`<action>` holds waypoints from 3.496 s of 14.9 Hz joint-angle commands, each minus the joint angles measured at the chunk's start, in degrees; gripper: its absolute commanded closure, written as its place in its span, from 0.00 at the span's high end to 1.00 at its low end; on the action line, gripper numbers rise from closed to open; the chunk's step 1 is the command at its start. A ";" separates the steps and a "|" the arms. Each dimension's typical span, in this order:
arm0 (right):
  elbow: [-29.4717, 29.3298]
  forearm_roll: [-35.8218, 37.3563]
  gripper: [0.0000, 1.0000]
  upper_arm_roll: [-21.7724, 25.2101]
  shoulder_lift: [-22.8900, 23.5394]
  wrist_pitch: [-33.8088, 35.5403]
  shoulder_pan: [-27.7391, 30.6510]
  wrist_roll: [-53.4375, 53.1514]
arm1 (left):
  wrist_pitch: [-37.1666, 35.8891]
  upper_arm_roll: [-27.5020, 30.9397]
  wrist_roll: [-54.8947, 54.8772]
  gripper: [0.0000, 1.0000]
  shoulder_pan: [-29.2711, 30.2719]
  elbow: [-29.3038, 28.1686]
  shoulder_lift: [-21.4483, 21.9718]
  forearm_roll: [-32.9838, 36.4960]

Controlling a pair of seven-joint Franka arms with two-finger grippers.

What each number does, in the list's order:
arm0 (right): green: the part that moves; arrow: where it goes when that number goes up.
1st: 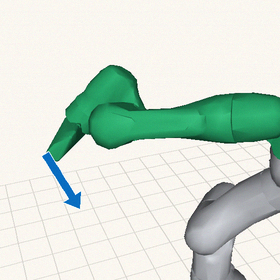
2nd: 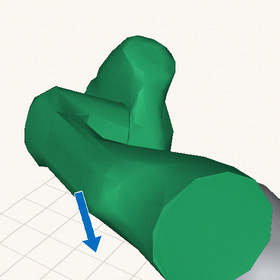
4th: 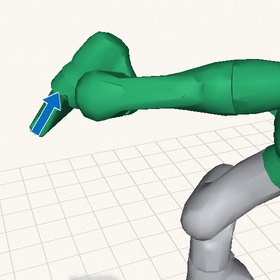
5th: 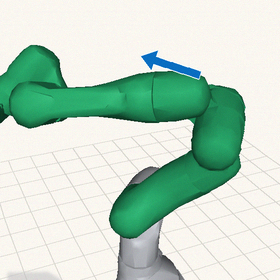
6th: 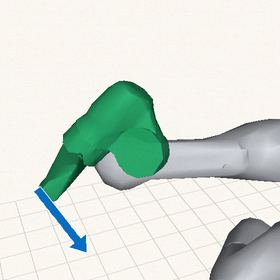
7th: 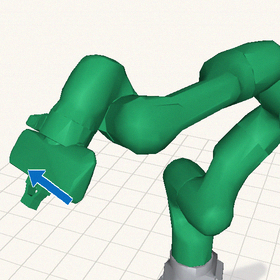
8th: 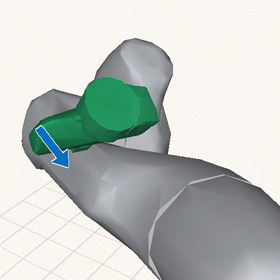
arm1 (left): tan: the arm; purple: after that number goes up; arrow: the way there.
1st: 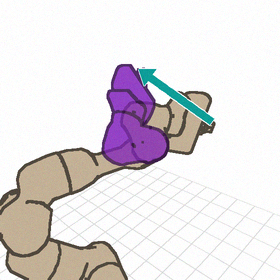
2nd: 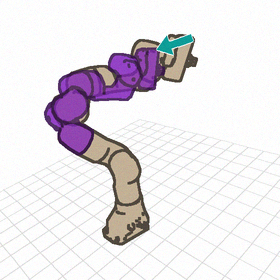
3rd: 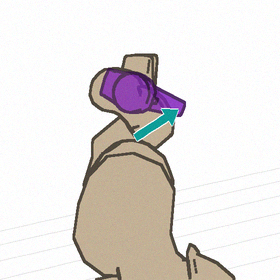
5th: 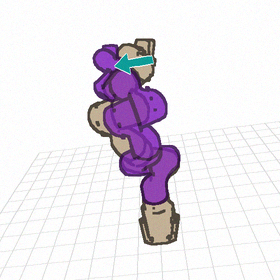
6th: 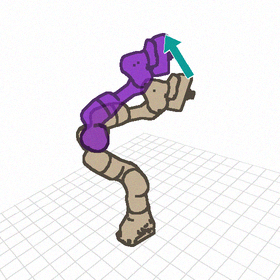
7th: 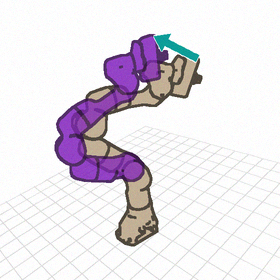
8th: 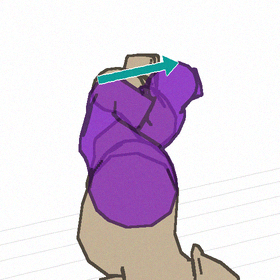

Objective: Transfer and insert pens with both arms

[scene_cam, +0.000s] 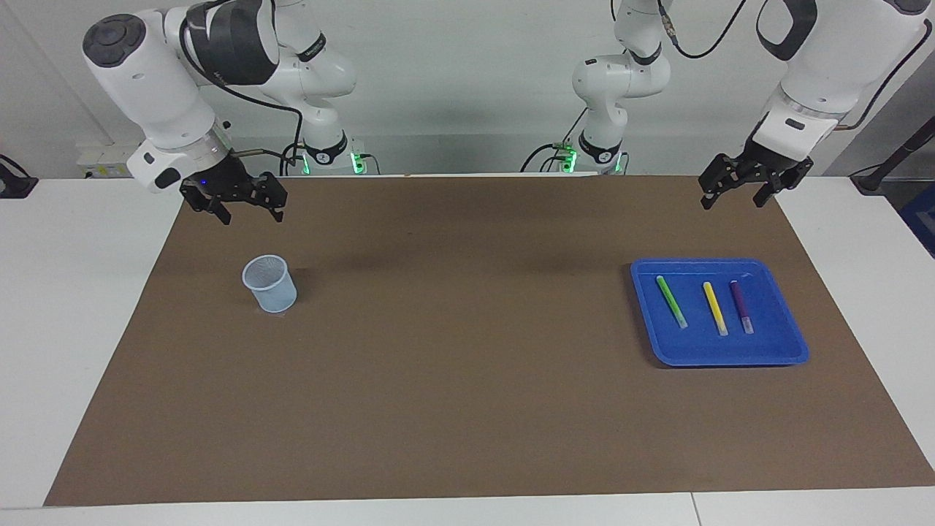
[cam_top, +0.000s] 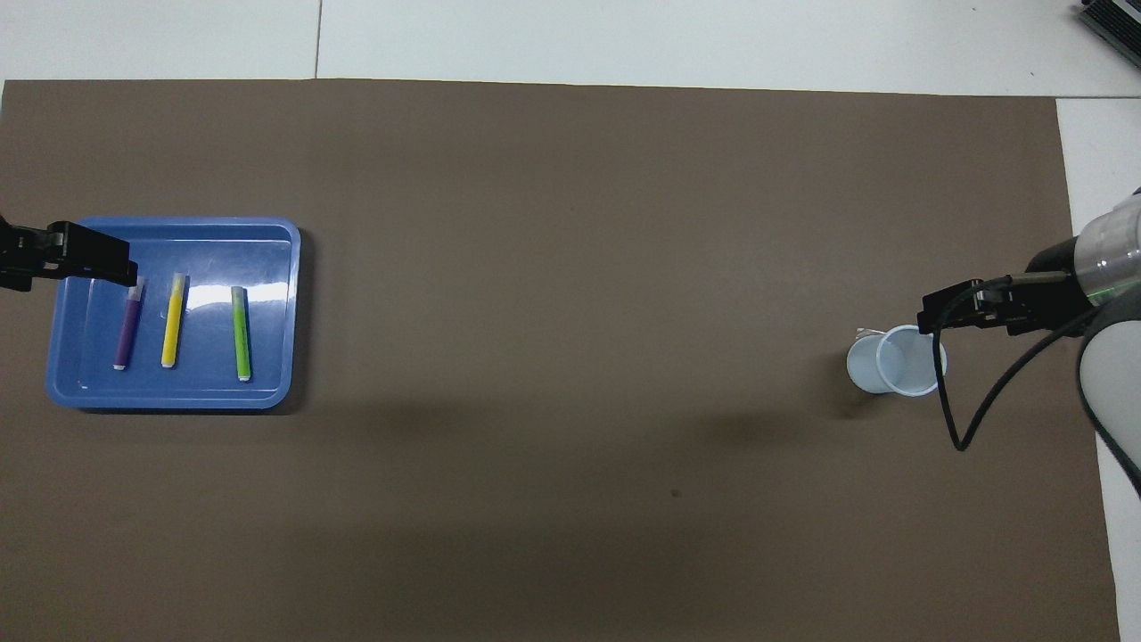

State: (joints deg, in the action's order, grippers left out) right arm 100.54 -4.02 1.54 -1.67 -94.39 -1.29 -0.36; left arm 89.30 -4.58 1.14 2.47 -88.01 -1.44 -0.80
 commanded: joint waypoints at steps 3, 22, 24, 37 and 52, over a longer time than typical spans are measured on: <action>1.15 -4.57 1.00 -0.31 -1.58 0.00 0.06 2.21 | 0.08 -0.43 -1.05 1.00 0.88 -1.72 1.00 -0.69; 10.99 -19.53 1.00 -1.45 -4.48 -12.22 -9.78 -8.60 | 19.84 -0.43 -1.32 1.00 3.16 -26.06 5.92 -0.69; 11.08 -19.44 1.00 -1.54 -4.66 -12.13 -9.88 -10.01 | 24.23 -0.43 -1.23 1.00 3.25 -28.70 5.14 -0.69; 13.72 -18.83 1.00 -2.95 -5.98 -14.86 -11.90 -9.75 | 42.44 -0.43 -1.05 0.96 3.95 -32.93 -7.95 -0.69; 15.03 -18.91 1.00 -3.12 -6.24 -16.44 -12.78 -9.92 | 46.85 -0.52 -0.35 0.71 2.81 -36.44 -11.66 -0.69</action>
State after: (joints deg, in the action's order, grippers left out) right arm 113.57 -22.20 -1.51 -6.33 -109.39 -13.70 -9.95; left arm 135.70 -5.49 0.92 5.96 -121.86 -14.14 -0.83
